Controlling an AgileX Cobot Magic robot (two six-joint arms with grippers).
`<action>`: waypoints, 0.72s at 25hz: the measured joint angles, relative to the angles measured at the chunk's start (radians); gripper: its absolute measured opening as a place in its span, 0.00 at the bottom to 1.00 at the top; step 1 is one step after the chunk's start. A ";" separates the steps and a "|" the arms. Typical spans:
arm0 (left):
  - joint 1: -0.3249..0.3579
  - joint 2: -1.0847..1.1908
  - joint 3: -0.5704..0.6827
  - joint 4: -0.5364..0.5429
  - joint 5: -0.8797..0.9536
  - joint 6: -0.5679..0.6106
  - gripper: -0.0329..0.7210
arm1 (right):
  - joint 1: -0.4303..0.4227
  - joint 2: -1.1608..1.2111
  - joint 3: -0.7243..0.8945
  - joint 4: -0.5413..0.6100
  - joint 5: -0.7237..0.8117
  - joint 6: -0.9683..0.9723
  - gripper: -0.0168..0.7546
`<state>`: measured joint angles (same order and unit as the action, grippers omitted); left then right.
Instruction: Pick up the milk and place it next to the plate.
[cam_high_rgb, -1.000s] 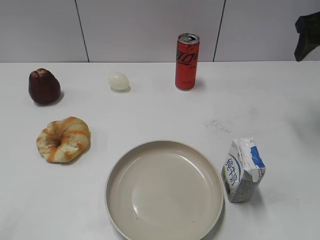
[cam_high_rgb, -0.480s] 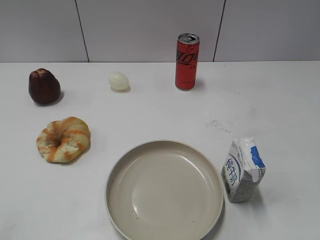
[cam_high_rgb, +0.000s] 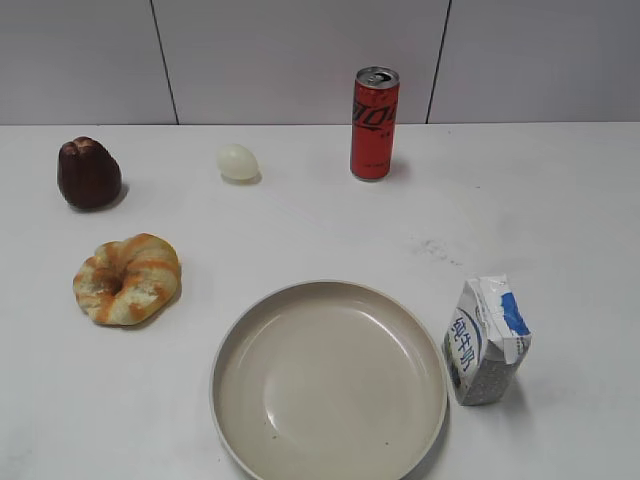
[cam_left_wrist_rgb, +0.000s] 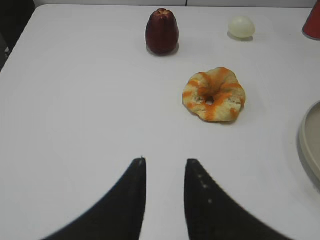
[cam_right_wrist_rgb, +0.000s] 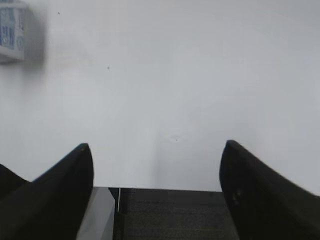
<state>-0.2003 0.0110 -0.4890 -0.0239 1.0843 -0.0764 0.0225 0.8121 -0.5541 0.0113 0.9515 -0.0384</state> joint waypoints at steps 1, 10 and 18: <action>0.000 0.000 0.000 0.000 0.000 0.000 0.32 | 0.000 -0.034 0.033 0.000 -0.009 0.000 0.79; 0.000 0.000 0.000 0.000 0.000 0.000 0.32 | 0.000 -0.338 0.135 -0.003 -0.008 0.000 0.79; 0.000 0.000 0.000 0.000 0.000 0.000 0.32 | 0.000 -0.578 0.136 -0.003 -0.008 -0.001 0.79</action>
<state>-0.2003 0.0110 -0.4890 -0.0239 1.0843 -0.0764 0.0225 0.2342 -0.4185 0.0083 0.9431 -0.0399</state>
